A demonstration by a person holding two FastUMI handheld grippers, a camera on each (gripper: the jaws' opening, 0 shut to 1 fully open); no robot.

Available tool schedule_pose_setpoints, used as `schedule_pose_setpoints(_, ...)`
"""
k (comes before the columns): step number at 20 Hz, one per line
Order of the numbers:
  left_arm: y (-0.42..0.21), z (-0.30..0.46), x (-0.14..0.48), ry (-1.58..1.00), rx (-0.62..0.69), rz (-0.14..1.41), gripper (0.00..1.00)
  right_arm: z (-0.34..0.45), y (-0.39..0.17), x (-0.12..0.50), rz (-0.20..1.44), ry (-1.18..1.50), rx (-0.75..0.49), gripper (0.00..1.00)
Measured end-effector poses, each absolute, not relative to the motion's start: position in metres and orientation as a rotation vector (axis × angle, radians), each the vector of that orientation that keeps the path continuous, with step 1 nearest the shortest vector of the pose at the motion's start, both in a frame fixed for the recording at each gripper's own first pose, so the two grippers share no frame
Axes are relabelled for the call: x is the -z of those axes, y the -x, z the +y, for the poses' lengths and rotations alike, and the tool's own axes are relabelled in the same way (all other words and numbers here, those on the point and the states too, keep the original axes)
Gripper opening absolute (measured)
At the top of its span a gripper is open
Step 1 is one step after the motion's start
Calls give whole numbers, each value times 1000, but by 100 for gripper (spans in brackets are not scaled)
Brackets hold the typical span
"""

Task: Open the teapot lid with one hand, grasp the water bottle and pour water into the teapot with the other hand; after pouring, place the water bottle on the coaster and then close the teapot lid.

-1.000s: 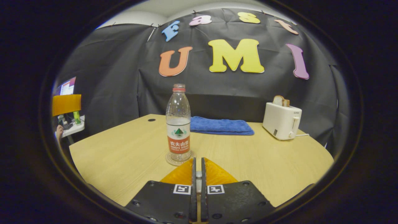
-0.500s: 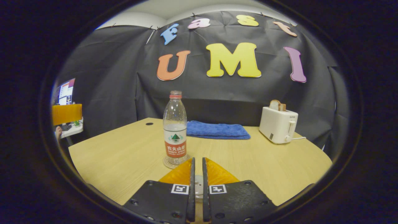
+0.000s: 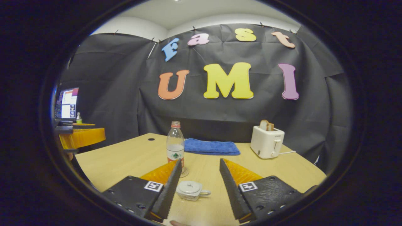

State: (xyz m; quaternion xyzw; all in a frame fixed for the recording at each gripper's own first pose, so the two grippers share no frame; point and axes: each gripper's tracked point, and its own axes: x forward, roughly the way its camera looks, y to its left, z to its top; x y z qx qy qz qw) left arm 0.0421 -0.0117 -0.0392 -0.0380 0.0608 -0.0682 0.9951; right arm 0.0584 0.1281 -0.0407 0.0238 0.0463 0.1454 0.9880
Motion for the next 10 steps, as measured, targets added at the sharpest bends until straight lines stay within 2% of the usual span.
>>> schedule_pose_setpoints(2,-39,-17,38,66,146,120,93,113,-47,29,59,-51,-273,96)
schedule_pose_setpoints(10,-27,-10,31,-3,77,115,93,34,-13,7,30,-50,-147,96)
